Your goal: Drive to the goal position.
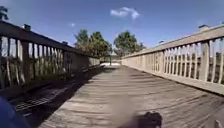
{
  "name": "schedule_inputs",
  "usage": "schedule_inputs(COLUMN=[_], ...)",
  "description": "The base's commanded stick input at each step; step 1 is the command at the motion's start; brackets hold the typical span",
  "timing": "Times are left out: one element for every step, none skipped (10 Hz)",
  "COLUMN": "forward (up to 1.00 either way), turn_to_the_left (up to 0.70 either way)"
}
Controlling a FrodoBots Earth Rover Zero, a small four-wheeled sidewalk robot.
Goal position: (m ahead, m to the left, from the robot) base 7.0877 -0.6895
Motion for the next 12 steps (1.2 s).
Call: schedule_inputs(forward=[0.70, 0.70, 0.70, 0.70, 0.70, 0.70, 0.70, 0.70, 0.70, 0.70, 0.70, 0.70], turn_to_the_left=[0.00, 0.00, 0.00, 0.00, 0.00, 0.00, 0.00, 0.00, 0.00, 0.00, 0.00, 0.00])
